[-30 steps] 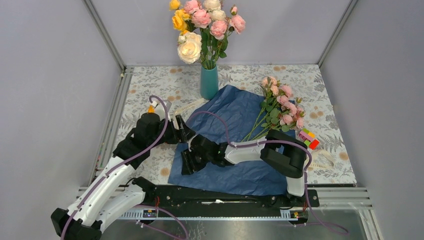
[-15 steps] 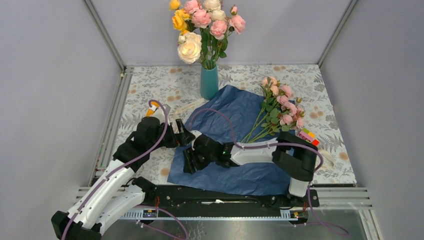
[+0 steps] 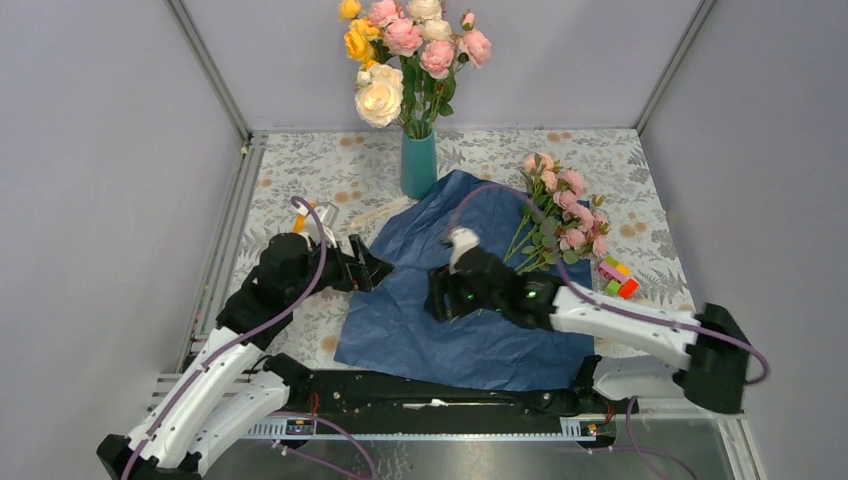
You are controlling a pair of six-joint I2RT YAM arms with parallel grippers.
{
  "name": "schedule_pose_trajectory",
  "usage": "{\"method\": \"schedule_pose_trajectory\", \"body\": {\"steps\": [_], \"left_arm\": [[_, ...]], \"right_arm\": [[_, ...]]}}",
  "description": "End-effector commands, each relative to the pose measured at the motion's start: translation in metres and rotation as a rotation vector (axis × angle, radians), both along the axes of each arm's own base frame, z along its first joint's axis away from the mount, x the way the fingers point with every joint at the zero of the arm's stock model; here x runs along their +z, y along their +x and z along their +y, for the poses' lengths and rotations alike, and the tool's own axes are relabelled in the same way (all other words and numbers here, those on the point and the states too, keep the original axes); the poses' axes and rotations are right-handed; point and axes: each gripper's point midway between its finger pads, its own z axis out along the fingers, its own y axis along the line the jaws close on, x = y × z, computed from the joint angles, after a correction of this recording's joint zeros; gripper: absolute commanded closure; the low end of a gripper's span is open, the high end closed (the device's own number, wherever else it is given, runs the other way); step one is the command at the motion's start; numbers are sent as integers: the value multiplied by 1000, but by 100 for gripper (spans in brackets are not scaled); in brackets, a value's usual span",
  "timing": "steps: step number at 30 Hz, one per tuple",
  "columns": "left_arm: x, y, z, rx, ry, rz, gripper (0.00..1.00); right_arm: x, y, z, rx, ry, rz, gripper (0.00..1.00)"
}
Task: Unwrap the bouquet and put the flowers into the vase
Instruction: Unfold the wrapping paper at the center of the board, then pick up the fake flower from the wrapping paper.
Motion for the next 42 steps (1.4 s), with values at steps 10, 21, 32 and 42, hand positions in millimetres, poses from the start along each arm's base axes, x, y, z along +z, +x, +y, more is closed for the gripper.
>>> {"method": "schedule_pose_trajectory", "body": {"steps": [10, 21, 32, 42], "left_arm": [[-27, -2, -31, -53, 74, 10, 10], [-48, -7, -77, -148, 81, 18, 12], [-63, -6, -118, -184, 10, 79, 15], [-62, -1, -96, -90, 19, 43, 13]], "right_arm": [[12, 71, -171, -554, -35, -8, 28], [-33, 97, -246, -896, 26, 148, 40], [-22, 143, -245, -958, 161, 102, 46], [-22, 204, -233, -913, 88, 109, 49]]}}
